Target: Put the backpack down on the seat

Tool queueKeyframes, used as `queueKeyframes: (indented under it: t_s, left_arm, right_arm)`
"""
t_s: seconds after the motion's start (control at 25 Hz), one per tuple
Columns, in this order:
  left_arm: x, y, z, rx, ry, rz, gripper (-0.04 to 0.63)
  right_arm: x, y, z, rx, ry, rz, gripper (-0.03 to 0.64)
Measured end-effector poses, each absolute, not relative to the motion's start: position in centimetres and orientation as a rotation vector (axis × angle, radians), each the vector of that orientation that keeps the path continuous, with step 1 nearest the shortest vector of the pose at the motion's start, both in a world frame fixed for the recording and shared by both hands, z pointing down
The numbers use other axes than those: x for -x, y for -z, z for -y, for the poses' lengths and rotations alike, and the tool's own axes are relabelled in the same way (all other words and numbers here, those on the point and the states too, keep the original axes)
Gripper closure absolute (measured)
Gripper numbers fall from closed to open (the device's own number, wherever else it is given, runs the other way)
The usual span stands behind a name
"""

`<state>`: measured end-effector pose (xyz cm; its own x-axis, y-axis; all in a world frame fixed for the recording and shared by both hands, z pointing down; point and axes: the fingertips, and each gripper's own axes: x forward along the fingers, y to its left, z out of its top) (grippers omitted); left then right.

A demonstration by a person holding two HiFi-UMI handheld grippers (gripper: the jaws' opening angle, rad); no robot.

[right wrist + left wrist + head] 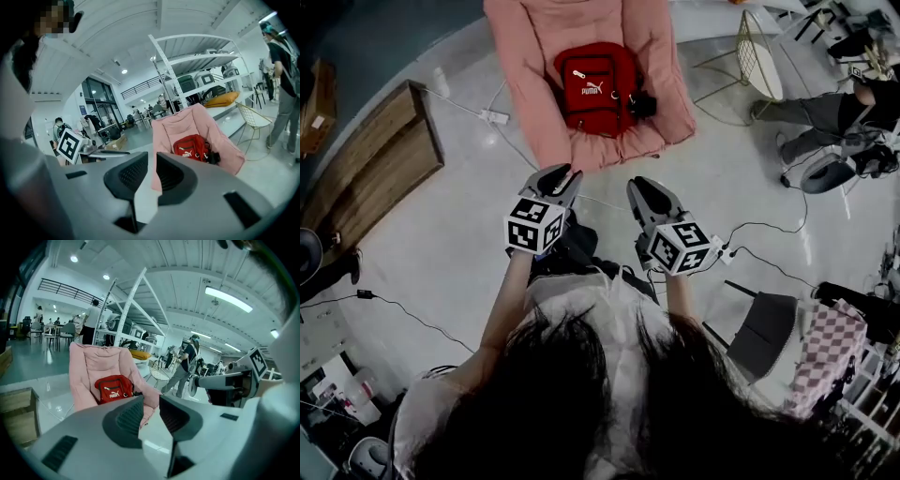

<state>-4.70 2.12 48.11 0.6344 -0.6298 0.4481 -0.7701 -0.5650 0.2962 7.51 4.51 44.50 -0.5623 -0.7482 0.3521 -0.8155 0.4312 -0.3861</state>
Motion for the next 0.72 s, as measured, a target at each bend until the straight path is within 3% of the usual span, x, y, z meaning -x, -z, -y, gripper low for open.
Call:
queueKeyframes:
  t_s: [0.72]
  left_arm:
    - [-2.2, -45.1, -20.1, -2.409, -0.335, 1.109, 0.479]
  right_arm:
    - [-11.2, -44.7, -19.5, -1.251, -0.743, 2.659, 0.560]
